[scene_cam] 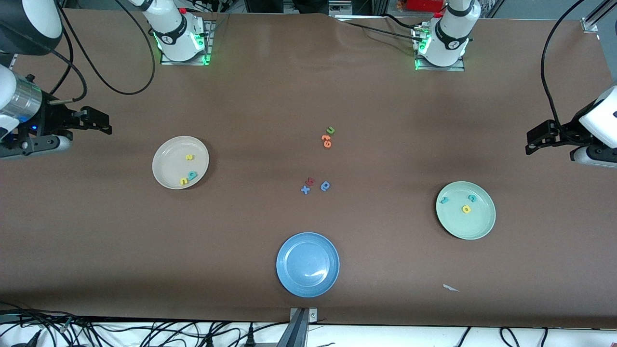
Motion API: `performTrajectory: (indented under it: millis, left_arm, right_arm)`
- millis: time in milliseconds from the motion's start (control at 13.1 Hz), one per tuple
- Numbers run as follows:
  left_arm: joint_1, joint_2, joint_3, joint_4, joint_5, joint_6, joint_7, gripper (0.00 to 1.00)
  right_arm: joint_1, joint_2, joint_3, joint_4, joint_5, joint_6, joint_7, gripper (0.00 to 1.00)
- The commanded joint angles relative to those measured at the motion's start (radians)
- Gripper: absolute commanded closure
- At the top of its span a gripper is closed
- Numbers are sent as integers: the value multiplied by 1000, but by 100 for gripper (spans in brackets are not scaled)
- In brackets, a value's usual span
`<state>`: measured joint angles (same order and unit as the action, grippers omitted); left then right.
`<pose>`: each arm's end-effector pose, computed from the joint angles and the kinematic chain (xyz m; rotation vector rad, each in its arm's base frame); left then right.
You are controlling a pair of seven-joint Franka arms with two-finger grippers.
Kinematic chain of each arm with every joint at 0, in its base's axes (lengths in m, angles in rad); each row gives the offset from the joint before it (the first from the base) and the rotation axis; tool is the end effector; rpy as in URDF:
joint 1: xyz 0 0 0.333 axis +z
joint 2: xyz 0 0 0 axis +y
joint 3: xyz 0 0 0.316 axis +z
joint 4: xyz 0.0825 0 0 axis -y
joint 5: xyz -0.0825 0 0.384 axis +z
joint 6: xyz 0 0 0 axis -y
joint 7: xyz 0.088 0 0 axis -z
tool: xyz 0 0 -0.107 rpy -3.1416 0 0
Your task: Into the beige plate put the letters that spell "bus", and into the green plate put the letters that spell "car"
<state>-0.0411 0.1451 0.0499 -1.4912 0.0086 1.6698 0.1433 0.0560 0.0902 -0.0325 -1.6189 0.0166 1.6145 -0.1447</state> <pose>0.6074 0.0040 0.5871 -3.1157 0.2120 -0.0506 0.5796 0.0161 0.5543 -3.1081 -0.2596 0.1460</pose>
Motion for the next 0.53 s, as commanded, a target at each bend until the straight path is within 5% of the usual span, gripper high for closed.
performTrajectory:
  millis: [0, 458]
  left_arm:
    - [3, 4, -2, 14, 7, -15, 1, 0]
    - [3, 4, -1, 14, 7, -15, 2, 0]
  right_arm:
    - [15, -15, -17, -15, -14, -10, -9, 0]
    - [18, 0, -15, 1, -10, -21, -12, 0]
